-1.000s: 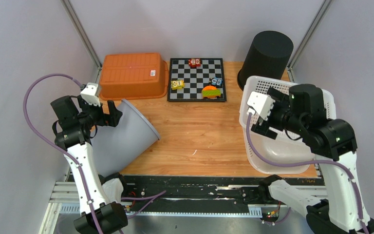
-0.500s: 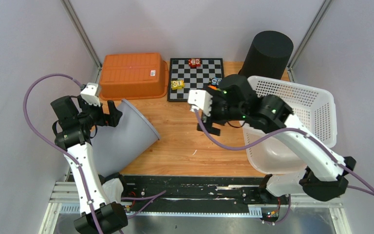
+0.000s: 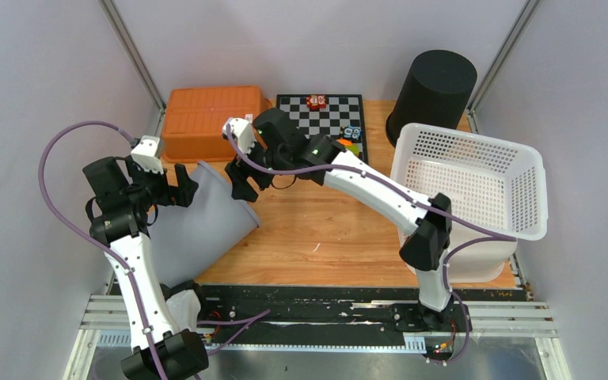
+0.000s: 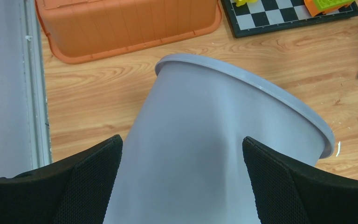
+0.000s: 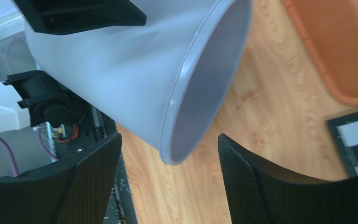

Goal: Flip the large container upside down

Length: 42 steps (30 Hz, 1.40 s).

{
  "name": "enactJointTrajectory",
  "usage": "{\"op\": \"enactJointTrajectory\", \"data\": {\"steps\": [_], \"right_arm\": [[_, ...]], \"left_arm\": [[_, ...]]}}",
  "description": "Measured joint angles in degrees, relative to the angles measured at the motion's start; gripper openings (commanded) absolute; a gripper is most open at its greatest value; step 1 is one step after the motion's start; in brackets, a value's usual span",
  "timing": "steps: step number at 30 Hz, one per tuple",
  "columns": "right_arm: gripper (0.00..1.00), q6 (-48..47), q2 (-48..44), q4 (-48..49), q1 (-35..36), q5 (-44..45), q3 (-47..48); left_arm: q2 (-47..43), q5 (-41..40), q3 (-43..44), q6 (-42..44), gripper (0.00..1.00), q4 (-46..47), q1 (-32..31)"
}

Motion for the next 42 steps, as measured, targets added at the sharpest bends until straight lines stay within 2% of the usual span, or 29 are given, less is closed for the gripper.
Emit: {"op": "enactJointTrajectory", "data": {"steps": [10, 15, 25, 29, 31, 34, 42], "right_arm": [[0.73, 7.7, 3.9, 2.3, 0.0, -4.2, 0.4], [0.63, 8.8, 4.9, 3.8, 0.0, -4.5, 1.5], [0.54, 9.2, 9.6, 4.6, 0.0, -4.9, 3.8], [0.40, 9.1, 10.2, 4.6, 0.0, -4.9, 3.8], [0.28, 9.1, 10.3, 4.6, 0.0, -4.9, 4.2], [0.05, 9.0, 10.3, 4.6, 0.0, -4.8, 4.5], [0.02, 9.1, 9.9, 4.7, 0.0, -3.8, 3.5]], "left_arm": [[0.1, 0.0, -0.1, 0.1, 1.00, 0.0, 0.0], [0.1, 0.1, -0.6, 0.1, 1.00, 0.0, 0.0], [0.1, 0.1, -0.7, 0.2, 1.00, 0.0, 0.0], [0.1, 0.1, -0.7, 0.2, 1.00, 0.0, 0.0], [0.1, 0.2, -0.7, 0.2, 1.00, 0.0, 0.0], [0.1, 0.2, -0.7, 0.2, 1.00, 0.0, 0.0], [0.2, 0.3, -0.7, 0.4, 1.00, 0.0, 0.0]]}}
